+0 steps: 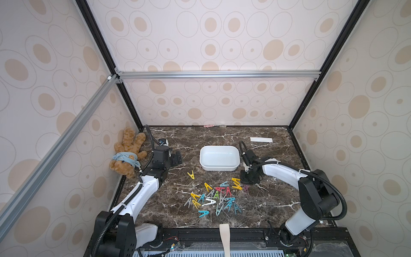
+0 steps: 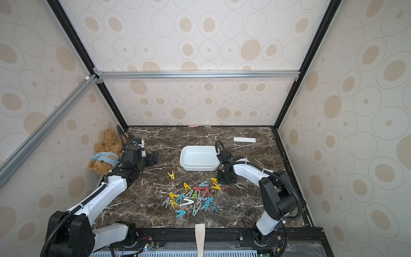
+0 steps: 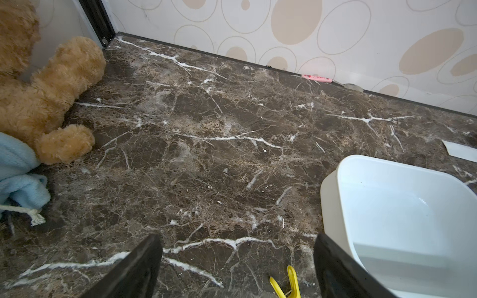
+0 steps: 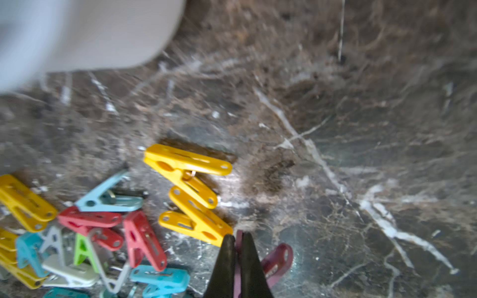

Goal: Put the clothespins into the storage box
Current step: Pick up the clothespin from the center of the board, then place the clothespin in the storage box.

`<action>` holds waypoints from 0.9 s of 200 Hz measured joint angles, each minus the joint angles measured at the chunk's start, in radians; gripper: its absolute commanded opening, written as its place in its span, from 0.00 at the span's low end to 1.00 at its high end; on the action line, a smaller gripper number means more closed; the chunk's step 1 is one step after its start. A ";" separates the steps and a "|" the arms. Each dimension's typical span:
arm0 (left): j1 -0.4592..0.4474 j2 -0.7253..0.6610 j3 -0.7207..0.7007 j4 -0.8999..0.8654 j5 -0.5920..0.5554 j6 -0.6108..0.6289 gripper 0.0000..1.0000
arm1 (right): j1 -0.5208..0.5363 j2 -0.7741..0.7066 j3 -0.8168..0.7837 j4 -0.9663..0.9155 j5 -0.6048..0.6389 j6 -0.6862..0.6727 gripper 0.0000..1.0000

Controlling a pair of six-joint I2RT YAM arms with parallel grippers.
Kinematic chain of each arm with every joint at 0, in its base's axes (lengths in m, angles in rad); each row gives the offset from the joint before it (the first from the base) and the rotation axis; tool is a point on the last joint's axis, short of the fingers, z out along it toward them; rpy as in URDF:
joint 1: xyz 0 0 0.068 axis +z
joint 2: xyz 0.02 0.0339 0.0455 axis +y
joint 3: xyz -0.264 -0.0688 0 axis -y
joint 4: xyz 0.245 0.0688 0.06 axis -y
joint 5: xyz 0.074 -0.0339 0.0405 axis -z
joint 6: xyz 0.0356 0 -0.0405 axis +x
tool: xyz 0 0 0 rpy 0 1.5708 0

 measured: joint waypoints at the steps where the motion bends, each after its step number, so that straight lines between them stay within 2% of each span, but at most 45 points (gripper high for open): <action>1: 0.000 0.002 0.001 -0.001 0.000 0.000 0.91 | 0.000 0.000 0.008 -0.002 -0.002 -0.001 0.00; 41: 0.000 0.092 0.078 -0.075 0.025 -0.017 0.85 | -0.002 0.038 0.312 -0.046 -0.087 -0.074 0.00; 83: 0.000 0.169 0.146 -0.158 0.062 -0.038 0.78 | -0.015 0.266 0.631 -0.032 -0.180 -0.142 0.00; 130: 0.000 0.216 0.196 -0.259 0.105 -0.039 0.67 | -0.029 0.523 0.756 -0.037 -0.235 -0.175 0.01; 180: -0.008 0.251 0.195 -0.311 0.167 -0.054 0.56 | -0.029 0.653 0.881 -0.044 -0.244 -0.190 0.05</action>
